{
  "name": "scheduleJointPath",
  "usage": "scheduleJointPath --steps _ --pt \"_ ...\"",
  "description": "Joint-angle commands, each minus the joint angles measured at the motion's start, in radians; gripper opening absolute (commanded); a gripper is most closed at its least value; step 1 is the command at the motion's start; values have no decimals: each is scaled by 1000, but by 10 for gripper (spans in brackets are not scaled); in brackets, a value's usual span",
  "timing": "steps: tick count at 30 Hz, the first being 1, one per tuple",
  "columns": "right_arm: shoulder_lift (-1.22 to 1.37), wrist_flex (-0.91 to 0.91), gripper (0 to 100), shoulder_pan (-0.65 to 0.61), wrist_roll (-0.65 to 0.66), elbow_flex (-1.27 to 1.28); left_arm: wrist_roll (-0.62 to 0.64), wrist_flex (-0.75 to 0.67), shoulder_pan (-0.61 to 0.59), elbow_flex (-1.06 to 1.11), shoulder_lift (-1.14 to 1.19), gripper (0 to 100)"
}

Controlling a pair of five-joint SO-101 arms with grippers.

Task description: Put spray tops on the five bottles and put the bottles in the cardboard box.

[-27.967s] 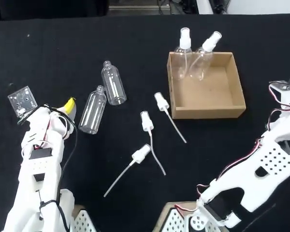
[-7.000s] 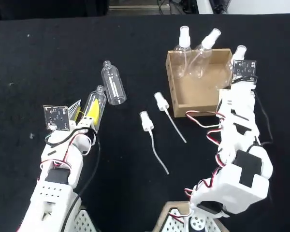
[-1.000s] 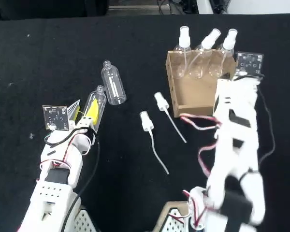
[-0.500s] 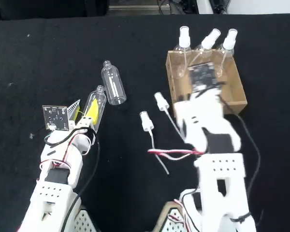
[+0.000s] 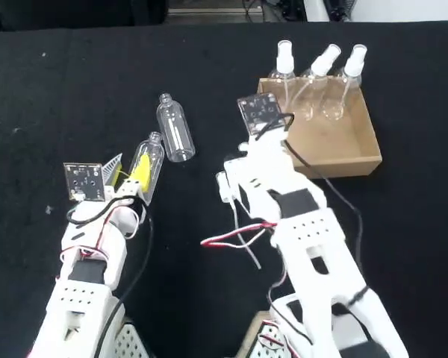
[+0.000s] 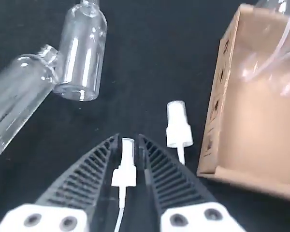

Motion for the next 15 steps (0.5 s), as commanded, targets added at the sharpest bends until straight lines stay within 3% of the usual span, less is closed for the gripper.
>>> scheduleJointPath --steps 1,6,10,15 --pt "18 -49 29 -18 -44 13 -8 -14 -59 -30 -15 162" --pt "25 -41 29 -35 -43 21 -9 -12 -64 -44 -15 162" --pt "25 -41 30 -118 -43 21 -5 -11 -96 -50 -14 162" --pt "25 -49 30 -229 -48 27 18 204 -168 -174 -3 162"
